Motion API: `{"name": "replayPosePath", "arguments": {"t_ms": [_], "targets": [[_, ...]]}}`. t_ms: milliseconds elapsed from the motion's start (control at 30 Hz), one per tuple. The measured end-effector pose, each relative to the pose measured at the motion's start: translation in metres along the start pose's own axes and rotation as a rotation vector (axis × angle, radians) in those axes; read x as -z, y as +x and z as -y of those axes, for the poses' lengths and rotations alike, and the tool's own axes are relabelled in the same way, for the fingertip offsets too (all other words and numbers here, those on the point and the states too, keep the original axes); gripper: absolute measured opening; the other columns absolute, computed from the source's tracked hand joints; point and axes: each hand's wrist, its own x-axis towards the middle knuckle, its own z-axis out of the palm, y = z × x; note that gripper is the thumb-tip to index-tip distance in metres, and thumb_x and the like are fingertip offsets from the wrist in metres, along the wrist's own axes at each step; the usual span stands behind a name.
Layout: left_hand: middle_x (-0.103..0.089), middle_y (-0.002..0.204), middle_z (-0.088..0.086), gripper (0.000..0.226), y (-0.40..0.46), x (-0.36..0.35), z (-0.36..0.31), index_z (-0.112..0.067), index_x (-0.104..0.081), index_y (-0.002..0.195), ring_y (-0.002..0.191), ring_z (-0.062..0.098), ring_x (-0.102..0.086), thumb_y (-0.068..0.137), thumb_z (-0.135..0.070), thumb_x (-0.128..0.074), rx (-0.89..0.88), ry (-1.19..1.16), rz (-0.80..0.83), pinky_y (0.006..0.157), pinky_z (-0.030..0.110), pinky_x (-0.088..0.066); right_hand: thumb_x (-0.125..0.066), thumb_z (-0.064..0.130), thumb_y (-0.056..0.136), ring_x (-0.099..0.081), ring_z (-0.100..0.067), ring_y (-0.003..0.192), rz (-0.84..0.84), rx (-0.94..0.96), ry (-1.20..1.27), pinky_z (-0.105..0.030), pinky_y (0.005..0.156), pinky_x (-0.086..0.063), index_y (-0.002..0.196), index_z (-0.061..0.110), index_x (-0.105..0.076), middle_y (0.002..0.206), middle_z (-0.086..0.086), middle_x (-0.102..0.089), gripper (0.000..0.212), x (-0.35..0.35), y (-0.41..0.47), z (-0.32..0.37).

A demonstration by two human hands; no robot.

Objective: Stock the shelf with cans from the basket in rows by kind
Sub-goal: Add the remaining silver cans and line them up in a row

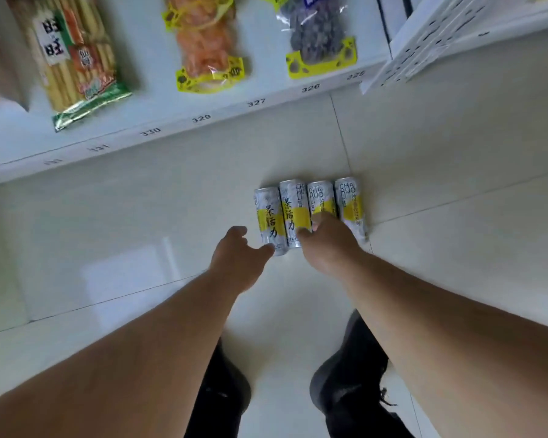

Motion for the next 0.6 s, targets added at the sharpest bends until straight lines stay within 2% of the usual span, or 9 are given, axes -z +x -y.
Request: {"name": "replayPosePath", "arguments": {"t_ms": [100, 167, 267, 300, 367, 400, 433, 500, 600], "targets": [[-0.05, 0.149, 0.004, 0.078, 0.032, -0.012, 0.002, -0.019, -0.035, 0.151, 0.129, 0.022, -0.053, 0.087, -0.044, -0.071, -0.002, -0.015, -0.016, 0.095, 0.029, -0.045, -0.052, 0.031, 0.103, -0.058, -0.028, 0.112, -0.012, 0.026, 0.018, -0.032, 0.085, -0.045, 0.144, 0.007, -0.047, 0.139, -0.012, -0.059, 0.047, -0.009, 0.021, 0.006], [-0.05, 0.148, 0.003, 0.078, 0.048, -0.02, 0.0, -0.018, -0.034, 0.151, 0.125, 0.021, -0.054, 0.087, -0.043, -0.071, -0.01, -0.028, -0.019, 0.086, 0.027, -0.043, -0.051, 0.026, 0.104, -0.051, -0.022, 0.098, -0.032, 0.036, 0.032, -0.028, 0.074, -0.043, 0.144, 0.006, -0.047, 0.138, -0.012, -0.058, 0.045, -0.013, 0.032, 0.009], [-0.06, 0.132, 0.001, 0.072, 0.064, -0.033, -0.006, -0.016, -0.041, 0.145, 0.108, 0.02, -0.06, 0.084, -0.036, -0.075, -0.007, -0.083, -0.032, 0.082, 0.028, -0.049, -0.051, 0.02, 0.104, -0.049, -0.02, 0.094, -0.073, 0.034, 0.036, -0.021, 0.055, -0.033, 0.146, 0.006, -0.047, 0.14, -0.012, -0.058, 0.044, -0.019, 0.044, 0.009], [-0.064, 0.123, 0.0, 0.068, 0.07, -0.037, -0.007, -0.016, -0.046, 0.139, 0.101, 0.02, -0.062, 0.082, -0.036, -0.077, -0.006, -0.104, -0.045, 0.082, 0.031, -0.054, -0.051, 0.02, 0.104, -0.051, -0.022, 0.095, -0.096, 0.033, 0.035, -0.021, 0.055, -0.033, 0.145, 0.005, -0.048, 0.139, -0.012, -0.059, 0.043, -0.021, 0.047, 0.009], [-0.067, 0.106, -0.002, 0.059, 0.079, -0.042, -0.007, -0.017, -0.054, 0.126, 0.092, 0.02, -0.066, 0.077, -0.039, -0.08, -0.009, -0.102, -0.073, 0.079, 0.036, -0.059, -0.052, 0.02, 0.104, -0.059, -0.027, 0.109, -0.129, 0.024, 0.031, -0.022, 0.067, -0.038, 0.144, 0.005, -0.049, 0.14, -0.011, -0.059, 0.042, -0.024, 0.05, 0.009], [-0.067, 0.101, -0.002, 0.055, 0.083, -0.043, -0.006, -0.017, -0.056, 0.12, 0.088, 0.02, -0.066, 0.076, -0.039, -0.081, -0.014, -0.081, -0.083, 0.075, 0.035, -0.059, -0.053, 0.02, 0.104, -0.06, -0.028, 0.117, -0.139, 0.019, 0.033, -0.023, 0.074, -0.038, 0.144, 0.006, -0.049, 0.141, -0.01, -0.058, 0.043, -0.025, 0.05, 0.008], [-0.067, 0.097, -0.002, 0.051, 0.087, -0.044, -0.005, -0.018, -0.057, 0.115, 0.085, 0.02, -0.066, 0.075, -0.04, -0.081, -0.019, -0.061, -0.09, 0.07, 0.033, -0.058, -0.054, 0.02, 0.104, -0.06, -0.026, 0.118, -0.145, 0.015, 0.038, -0.023, 0.074, -0.038, 0.145, 0.006, -0.048, 0.141, -0.01, -0.058, 0.044, -0.027, 0.051, 0.008], [-0.068, 0.089, -0.003, 0.042, 0.092, -0.042, -0.004, -0.018, -0.06, 0.104, 0.076, 0.017, -0.066, 0.074, -0.038, -0.081, -0.039, -0.028, -0.097, 0.062, 0.03, -0.057, -0.056, 0.018, 0.103, -0.06, -0.023, 0.112, -0.163, 0.005, 0.041, -0.022, 0.065, -0.036, 0.143, 0.005, -0.049, 0.137, -0.009, -0.059, 0.043, -0.03, 0.052, 0.009], [-0.07, 0.081, -0.003, 0.035, 0.096, -0.033, 0.001, -0.021, -0.062, 0.095, 0.069, 0.017, -0.067, 0.068, -0.037, -0.078, -0.046, 0.032, -0.112, 0.062, 0.034, -0.061, -0.064, 0.018, 0.098, -0.065, -0.026, 0.105, -0.184, -0.037, 0.04, -0.021, 0.054, -0.033, 0.13, 0.006, -0.054, 0.116, -0.008, -0.063, 0.035, -0.038, 0.057, 0.012]]}}
